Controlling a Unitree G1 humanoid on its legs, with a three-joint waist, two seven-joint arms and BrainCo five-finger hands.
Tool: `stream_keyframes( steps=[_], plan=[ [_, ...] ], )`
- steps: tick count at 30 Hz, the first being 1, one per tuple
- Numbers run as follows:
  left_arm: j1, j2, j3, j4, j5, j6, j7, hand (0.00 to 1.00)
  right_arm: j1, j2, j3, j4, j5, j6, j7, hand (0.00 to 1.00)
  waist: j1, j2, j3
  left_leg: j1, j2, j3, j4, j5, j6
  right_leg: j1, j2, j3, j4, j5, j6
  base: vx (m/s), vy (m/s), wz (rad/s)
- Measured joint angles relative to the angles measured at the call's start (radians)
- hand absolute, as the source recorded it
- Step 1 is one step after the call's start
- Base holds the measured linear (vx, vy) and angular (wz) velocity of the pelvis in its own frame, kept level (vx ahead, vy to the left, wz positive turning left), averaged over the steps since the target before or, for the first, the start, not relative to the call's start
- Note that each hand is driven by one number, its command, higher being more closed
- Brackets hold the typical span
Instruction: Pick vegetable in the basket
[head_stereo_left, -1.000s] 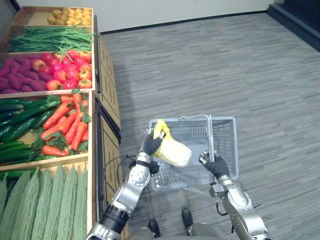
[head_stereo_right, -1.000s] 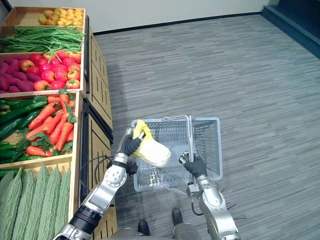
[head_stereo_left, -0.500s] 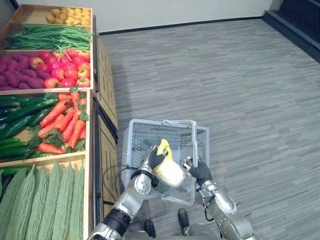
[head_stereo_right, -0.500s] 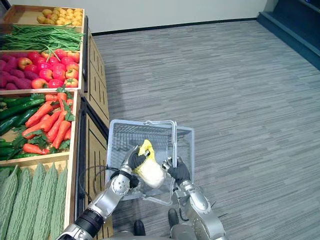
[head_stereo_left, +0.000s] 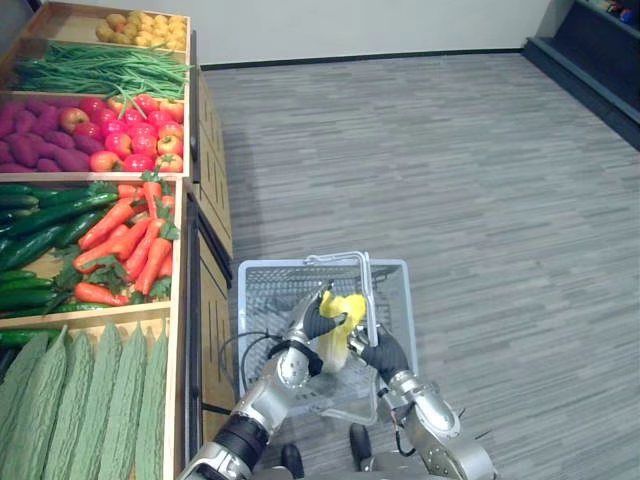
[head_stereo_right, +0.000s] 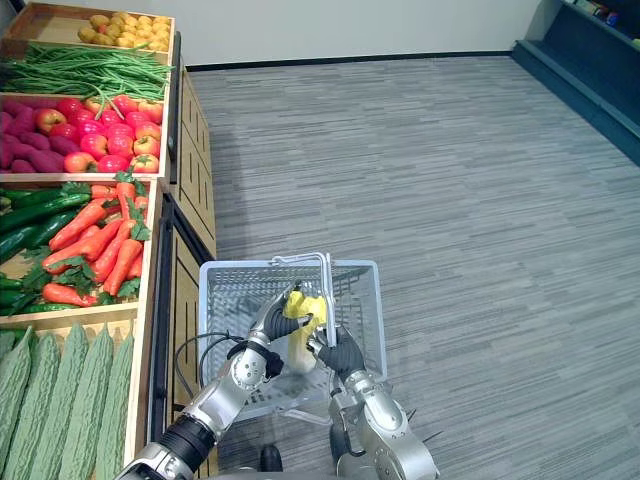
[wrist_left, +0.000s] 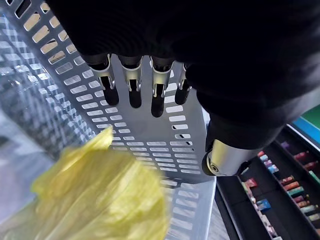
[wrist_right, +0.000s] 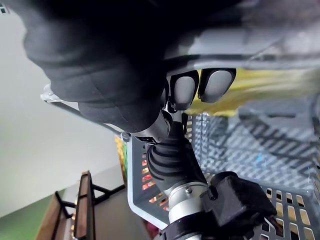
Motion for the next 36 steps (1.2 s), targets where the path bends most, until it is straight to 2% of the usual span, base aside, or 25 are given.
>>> stream_keyframes(
  steps=[4,6,8,11,16,18,22,25,27,29,30,31,33,34,35,36],
  plan=[
    [0.098,-0.001,0.031,-0.081,-0.108,-0.011,-0.027,0.0,-0.001,0.018,-0.08,0.0,-0.043,0.003,-0.029,1.0,0.013,0.001,0.0,0.009,-0.005,-0.021,-0.013,0.007,-0.003,0.011,-0.005,-0.024,0.006,-0.008,0.01,-0.02,-0.003,0.18],
    [0.151,-0.02,0.054,-0.14,-0.151,-0.02,-0.045,0.0,0.002,0.028,-0.113,0.0,-0.093,0.006,-0.04,1.0,0.015,0.011,-0.006,0.031,-0.009,-0.029,-0.048,0.024,0.003,0.018,-0.007,-0.03,0.008,-0.011,0.013,-0.02,0.011,0.14],
    [0.21,-0.041,0.122,-0.203,-0.215,-0.029,-0.047,0.0,0.003,0.038,-0.188,0.0,-0.139,0.009,-0.058,1.0,0.019,0.029,-0.015,0.038,-0.017,-0.04,-0.068,0.035,0.01,0.021,-0.015,-0.044,0.009,-0.014,0.017,-0.03,0.031,0.15],
    [0.269,-0.03,0.227,-0.243,-0.265,-0.035,-0.047,0.0,0.019,0.044,-0.293,0.0,-0.153,0.009,-0.078,1.0,0.029,0.039,-0.023,0.043,-0.02,-0.043,-0.074,0.033,0.009,0.038,-0.021,-0.055,0.009,-0.02,0.024,-0.03,0.021,0.11],
    [0.351,-0.014,0.343,-0.252,-0.283,-0.042,-0.047,0.0,0.064,0.047,-0.396,0.0,-0.157,0.009,-0.095,1.0,0.047,0.043,-0.029,0.054,-0.024,-0.058,-0.075,0.03,0.007,0.048,-0.027,-0.079,0.026,-0.04,0.023,-0.01,0.001,0.12],
    [0.381,-0.018,0.376,-0.252,-0.282,-0.042,-0.047,0.0,0.087,0.062,-0.431,0.0,-0.177,0.009,-0.096,1.0,0.065,0.042,-0.03,0.056,-0.024,-0.057,-0.075,0.026,0.011,0.051,-0.028,-0.081,0.026,-0.044,0.024,0.0,-0.001,0.02],
    [0.415,-0.044,0.432,-0.256,-0.28,-0.042,-0.044,0.0,0.127,0.078,-0.467,0.0,-0.2,0.009,-0.098,1.0,0.069,0.035,-0.034,0.053,-0.023,-0.049,-0.068,0.018,0.02,0.052,-0.03,-0.092,0.024,-0.046,0.026,0.01,-0.002,0.02],
    [0.432,-0.061,0.468,-0.303,-0.28,-0.042,-0.042,0.0,0.152,0.099,-0.468,0.0,-0.229,0.009,-0.1,1.0,0.075,0.022,-0.04,0.015,-0.014,-0.017,0.016,-0.041,0.021,0.052,-0.032,-0.1,0.024,-0.047,0.027,0.0,-0.007,-0.07],
    [0.43,-0.067,0.479,-0.331,-0.279,-0.042,-0.039,0.0,0.159,0.104,-0.468,0.0,-0.246,0.01,-0.101,1.0,0.092,0.02,-0.042,-0.014,0.001,0.019,0.101,-0.096,0.02,0.045,-0.033,-0.101,0.045,-0.074,0.034,0.01,-0.014,-0.2],
    [0.43,-0.078,0.48,-0.361,-0.279,-0.043,-0.032,0.0,0.155,0.102,-0.47,0.0,-0.271,0.01,-0.117,1.0,0.099,0.015,-0.039,-0.074,0.032,0.051,0.253,-0.187,0.014,-0.011,-0.038,-0.134,0.162,-0.175,0.044,0.03,-0.009,-0.12],
    [0.431,-0.08,0.479,-0.37,-0.279,-0.043,-0.028,0.0,0.153,0.102,-0.474,0.0,-0.275,0.01,-0.117,1.0,0.099,0.016,-0.039,-0.088,0.04,0.053,0.299,-0.215,0.013,-0.027,-0.042,-0.146,0.203,-0.202,0.05,0.08,0.027,-0.04],
    [0.43,-0.078,0.483,-0.388,-0.274,-0.043,-0.017,0.0,0.149,0.102,-0.482,0.0,-0.287,0.01,-0.12,1.0,0.098,0.027,-0.033,-0.11,0.057,0.05,0.393,-0.282,0.015,-0.061,-0.054,-0.181,0.338,-0.239,0.073,0.07,0.046,-0.06],
    [0.43,-0.077,0.484,-0.388,-0.272,-0.043,0.003,0.0,0.132,0.099,-0.488,0.013,-0.295,0.01,-0.125,1.0,0.097,0.031,-0.017,-0.09,0.07,0.042,0.431,-0.324,0.03,-0.165,-0.07,-0.209,0.601,-0.242,0.078,0.08,0.065,-0.01],
    [0.426,-0.071,0.483,-0.387,-0.271,-0.042,0.009,0.0,0.127,0.099,-0.49,0.023,-0.299,0.011,-0.131,1.0,0.091,0.031,-0.007,-0.061,0.072,0.034,0.432,-0.334,0.04,-0.221,-0.089,-0.237,0.713,-0.26,0.062,0.25,0.049,0.26],
    [0.412,-0.062,0.481,-0.387,-0.262,-0.042,0.025,0.0,0.122,0.099,-0.51,0.041,-0.299,0.012,-0.136,1.0,0.087,0.025,-0.004,-0.036,0.074,0.013,0.432,-0.352,0.043,-0.269,-0.106,-0.262,0.727,-0.279,0.036,0.28,0.011,0.36],
    [0.403,-0.055,0.482,-0.386,-0.262,-0.042,0.029,0.0,0.118,0.098,-0.518,0.048,-0.299,0.012,-0.137,1.0,0.086,0.021,-0.005,-0.03,0.075,0.003,0.432,-0.36,0.041,-0.284,-0.114,-0.276,0.704,-0.278,0.035,0.32,-0.006,0.38]
  ],
)
